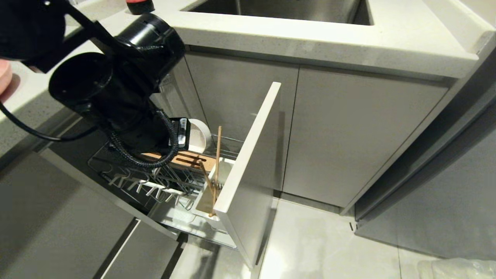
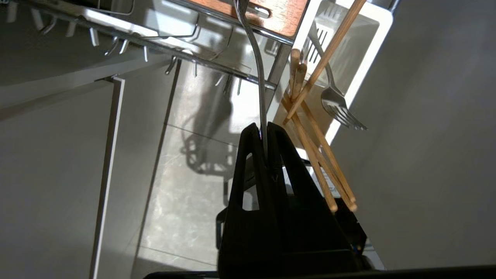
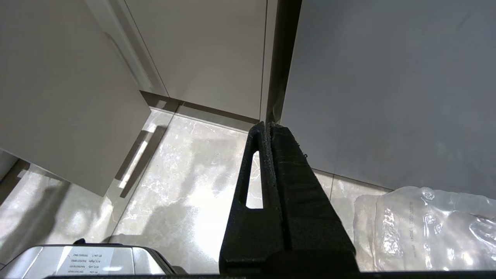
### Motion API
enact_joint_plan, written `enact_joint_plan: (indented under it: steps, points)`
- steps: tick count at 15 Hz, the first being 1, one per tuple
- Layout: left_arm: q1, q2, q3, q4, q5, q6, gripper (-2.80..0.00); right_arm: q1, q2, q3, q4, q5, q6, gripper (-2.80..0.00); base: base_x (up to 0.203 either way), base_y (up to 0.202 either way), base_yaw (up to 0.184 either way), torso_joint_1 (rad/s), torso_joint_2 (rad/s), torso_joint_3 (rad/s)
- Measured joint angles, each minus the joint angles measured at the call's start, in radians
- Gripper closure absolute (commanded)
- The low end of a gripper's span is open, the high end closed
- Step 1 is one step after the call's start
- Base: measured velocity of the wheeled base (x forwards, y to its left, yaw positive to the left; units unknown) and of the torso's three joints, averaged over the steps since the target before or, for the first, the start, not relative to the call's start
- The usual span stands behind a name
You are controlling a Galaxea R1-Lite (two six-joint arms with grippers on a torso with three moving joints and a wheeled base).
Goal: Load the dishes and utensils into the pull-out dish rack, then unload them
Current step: Pick up the spoon and place it in the cupboard
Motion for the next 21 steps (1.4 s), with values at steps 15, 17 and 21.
enact_joint_plan:
  steps: [15,17,21]
  points:
    - [-0.067,0.136,-0.001,-0.027,-0.016,0.039,0.00,0.000,0.000,0.000,0.000,0.000,0.000,0.00,0.000,0.000,0.000,0.000,0.00,0.000]
    - [-0.076,0.144,-0.001,-0.024,-0.016,0.038,0.00,0.000,0.000,0.000,0.000,0.000,0.000,0.00,0.000,0.000,0.000,0.000,0.00,0.000]
    - [-0.083,0.163,-0.001,-0.009,-0.038,0.035,0.00,0.000,0.000,0.000,0.000,0.000,0.000,0.00,0.000,0.000,0.000,0.000,0.00,0.000]
